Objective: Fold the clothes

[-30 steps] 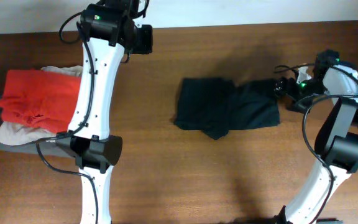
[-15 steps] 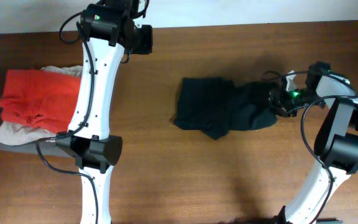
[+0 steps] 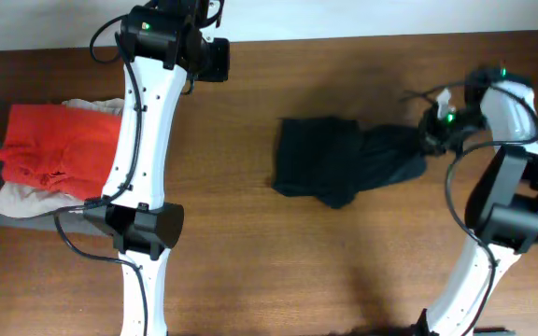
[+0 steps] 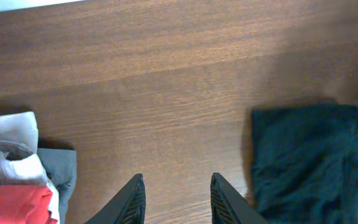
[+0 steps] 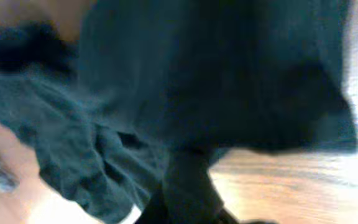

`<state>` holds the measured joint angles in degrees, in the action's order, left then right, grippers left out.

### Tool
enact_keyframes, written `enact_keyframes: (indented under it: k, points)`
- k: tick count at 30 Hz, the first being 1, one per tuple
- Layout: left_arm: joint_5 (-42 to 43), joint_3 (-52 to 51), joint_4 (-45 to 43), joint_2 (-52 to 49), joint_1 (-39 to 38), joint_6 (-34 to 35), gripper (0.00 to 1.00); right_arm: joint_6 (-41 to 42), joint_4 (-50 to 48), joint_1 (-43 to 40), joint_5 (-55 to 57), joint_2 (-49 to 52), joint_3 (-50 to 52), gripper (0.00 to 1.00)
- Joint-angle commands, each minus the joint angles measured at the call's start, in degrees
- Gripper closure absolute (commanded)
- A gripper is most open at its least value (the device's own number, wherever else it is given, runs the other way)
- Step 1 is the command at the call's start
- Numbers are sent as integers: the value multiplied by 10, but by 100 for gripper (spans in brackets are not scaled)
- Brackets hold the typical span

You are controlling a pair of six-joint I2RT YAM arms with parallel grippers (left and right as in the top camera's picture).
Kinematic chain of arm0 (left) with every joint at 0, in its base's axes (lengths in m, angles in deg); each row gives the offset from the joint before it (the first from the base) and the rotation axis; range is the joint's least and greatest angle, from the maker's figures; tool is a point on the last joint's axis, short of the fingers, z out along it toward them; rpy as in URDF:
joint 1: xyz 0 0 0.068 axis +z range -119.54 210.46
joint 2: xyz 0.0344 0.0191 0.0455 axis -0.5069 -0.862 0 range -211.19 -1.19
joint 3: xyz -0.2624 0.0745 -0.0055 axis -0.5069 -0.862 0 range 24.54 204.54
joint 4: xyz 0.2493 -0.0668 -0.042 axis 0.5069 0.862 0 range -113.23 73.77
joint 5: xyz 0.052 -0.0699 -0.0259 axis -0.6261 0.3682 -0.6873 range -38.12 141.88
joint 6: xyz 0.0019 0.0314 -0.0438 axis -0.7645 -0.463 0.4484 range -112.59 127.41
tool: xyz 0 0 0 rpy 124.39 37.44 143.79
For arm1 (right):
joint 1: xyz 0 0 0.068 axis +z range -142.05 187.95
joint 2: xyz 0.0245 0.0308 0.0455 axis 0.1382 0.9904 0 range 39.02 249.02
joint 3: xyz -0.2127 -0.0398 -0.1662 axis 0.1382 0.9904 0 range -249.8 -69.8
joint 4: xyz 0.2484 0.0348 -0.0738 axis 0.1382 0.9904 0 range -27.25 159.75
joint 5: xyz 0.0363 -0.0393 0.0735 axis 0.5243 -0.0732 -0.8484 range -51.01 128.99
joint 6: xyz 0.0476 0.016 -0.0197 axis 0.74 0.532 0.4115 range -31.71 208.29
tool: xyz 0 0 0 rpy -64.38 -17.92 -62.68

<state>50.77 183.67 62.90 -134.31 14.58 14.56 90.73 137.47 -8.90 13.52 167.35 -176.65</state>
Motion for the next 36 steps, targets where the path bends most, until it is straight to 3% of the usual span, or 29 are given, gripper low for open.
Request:
enact_keyframes:
  k: [1, 7, 18, 23, 26, 28, 30, 36]
  points:
    - [-5, 4, -2, 15, 14, -15, 66, 28, 53, 59, 138, -6, -99, 96]
    - [-4, 4, -2, 50, 55, -15, 66, 57, 106, 193, 249, -6, -157, 96]
    - [-4, 4, -1, 112, 115, -15, 65, 58, 58, 426, 389, 1, -146, 95]
    - [-4, 4, 4, 113, 114, -15, 65, 53, 41, 475, 395, 27, -134, 78]
    - [-4, 4, 5, 113, 115, -15, 65, 45, 43, 496, 395, 43, -132, 55]
    - [-4, 4, 5, 113, 114, -15, 65, 45, 43, 503, 395, 43, -133, 47]
    - [-4, 4, 5, 113, 114, -15, 65, 48, 47, 505, 395, 36, -134, 43]
    - [-4, 4, 6, 113, 115, -15, 65, 71, 61, 464, 348, -5, -135, 43]
